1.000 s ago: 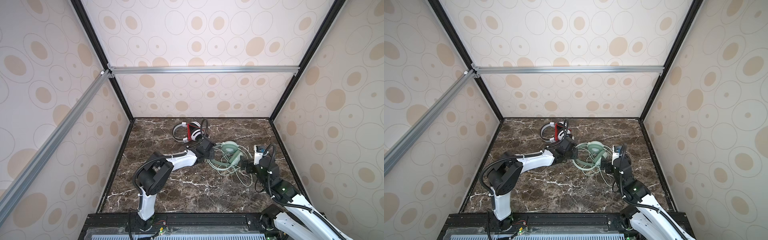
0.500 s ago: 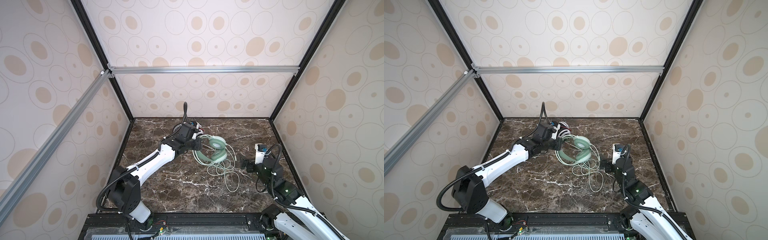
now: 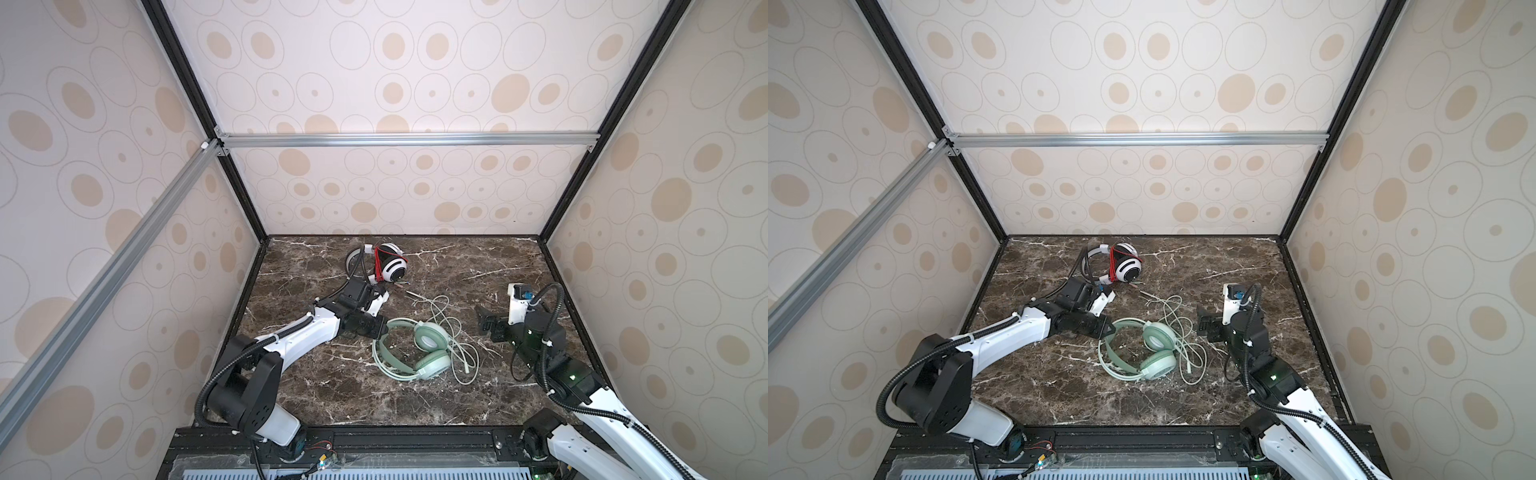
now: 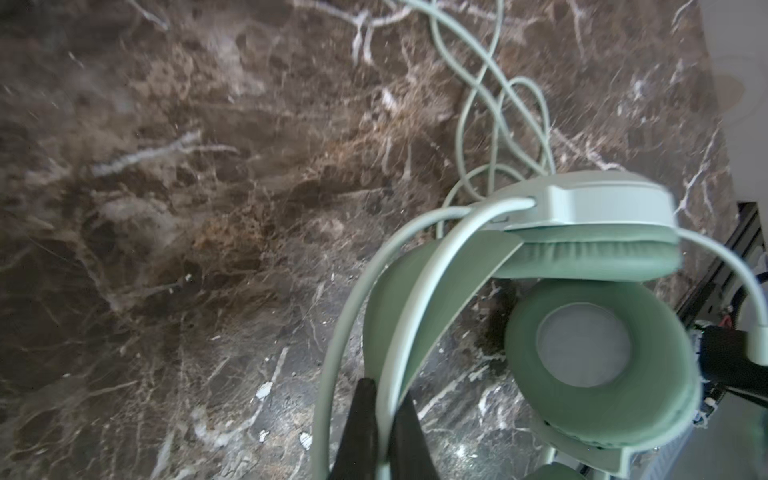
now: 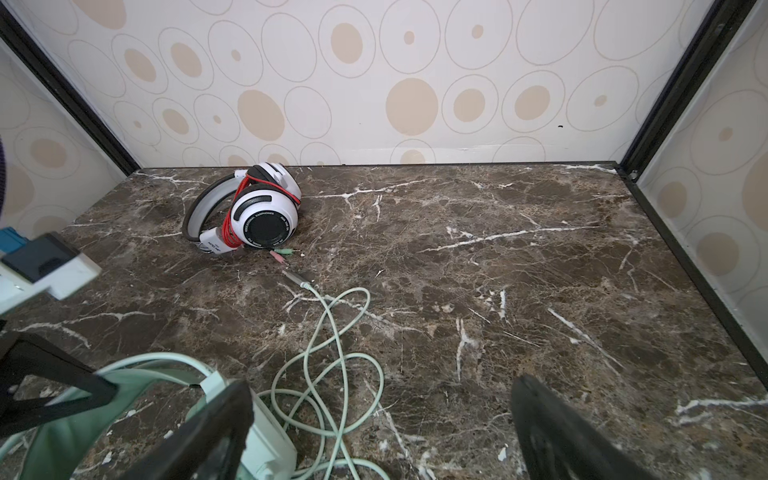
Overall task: Wrap the headphones
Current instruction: 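Grasp the mint-green headband with the left gripper while right gripper waits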
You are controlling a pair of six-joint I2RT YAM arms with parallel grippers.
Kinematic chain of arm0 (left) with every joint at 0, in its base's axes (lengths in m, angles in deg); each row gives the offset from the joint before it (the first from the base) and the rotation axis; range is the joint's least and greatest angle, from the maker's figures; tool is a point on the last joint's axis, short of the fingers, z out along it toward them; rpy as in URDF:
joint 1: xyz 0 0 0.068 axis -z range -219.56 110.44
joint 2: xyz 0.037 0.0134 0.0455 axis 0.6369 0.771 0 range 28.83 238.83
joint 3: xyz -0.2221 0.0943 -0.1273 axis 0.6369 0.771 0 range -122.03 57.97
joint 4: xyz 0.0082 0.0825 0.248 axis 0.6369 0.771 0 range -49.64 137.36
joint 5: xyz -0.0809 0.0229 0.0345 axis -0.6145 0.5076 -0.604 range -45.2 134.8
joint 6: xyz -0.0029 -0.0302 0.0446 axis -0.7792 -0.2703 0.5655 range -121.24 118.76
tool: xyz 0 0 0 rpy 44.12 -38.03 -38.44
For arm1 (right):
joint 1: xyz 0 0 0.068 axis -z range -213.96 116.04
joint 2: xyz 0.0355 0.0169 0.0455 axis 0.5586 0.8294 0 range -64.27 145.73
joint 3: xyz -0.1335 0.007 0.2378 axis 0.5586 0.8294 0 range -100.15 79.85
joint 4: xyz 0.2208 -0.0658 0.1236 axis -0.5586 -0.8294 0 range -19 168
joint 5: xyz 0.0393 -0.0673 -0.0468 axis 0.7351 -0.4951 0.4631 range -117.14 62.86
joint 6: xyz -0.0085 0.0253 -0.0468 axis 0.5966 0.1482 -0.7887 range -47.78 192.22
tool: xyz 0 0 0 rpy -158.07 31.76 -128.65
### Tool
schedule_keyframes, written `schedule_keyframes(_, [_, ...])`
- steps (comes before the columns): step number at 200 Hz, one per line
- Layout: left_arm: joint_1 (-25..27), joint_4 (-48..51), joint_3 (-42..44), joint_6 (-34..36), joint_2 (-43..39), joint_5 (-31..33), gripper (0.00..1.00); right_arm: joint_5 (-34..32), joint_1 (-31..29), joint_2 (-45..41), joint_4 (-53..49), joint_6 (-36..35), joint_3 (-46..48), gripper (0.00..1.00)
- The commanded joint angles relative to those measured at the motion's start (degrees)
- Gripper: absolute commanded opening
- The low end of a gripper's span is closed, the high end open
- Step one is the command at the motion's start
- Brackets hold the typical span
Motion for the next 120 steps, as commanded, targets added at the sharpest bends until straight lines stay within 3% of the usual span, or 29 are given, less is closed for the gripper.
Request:
schedule_keyframes(1, [-2.4, -1.8, -0.5, 5.5, 2.6, 2.2, 0.04, 0.3, 0.4, 0.1, 0.0, 0.8, -1.1, 0.99])
schedule_keyframes(37, [-3.4, -3.2, -4.5, 6.6, 8.2, 11.3, 0.25, 0.3, 0.4, 0.8, 1.3, 1.0, -0.4, 0.98])
schedule_keyframes(63, [-3.3, -2.2, -8.6, 4.2, 10.7, 12.4, 0.51, 0.1, 0.4, 0.9, 1.4, 0.6, -0.4, 0.98])
schedule_keyframes(85, [-3.2, -0.3, -8.1, 1.2, 6.8, 15.4, 0.75, 0.3, 0.4, 0.3, 1.9, 0.0, 0.3, 0.98])
schedule_keyframes(120, [-1.0, 3.9, -3.6, -5.9, -2.2, 21.5, 0.92, 0.5, 0.4, 2.6, 3.8, -1.5, 1.7, 0.98])
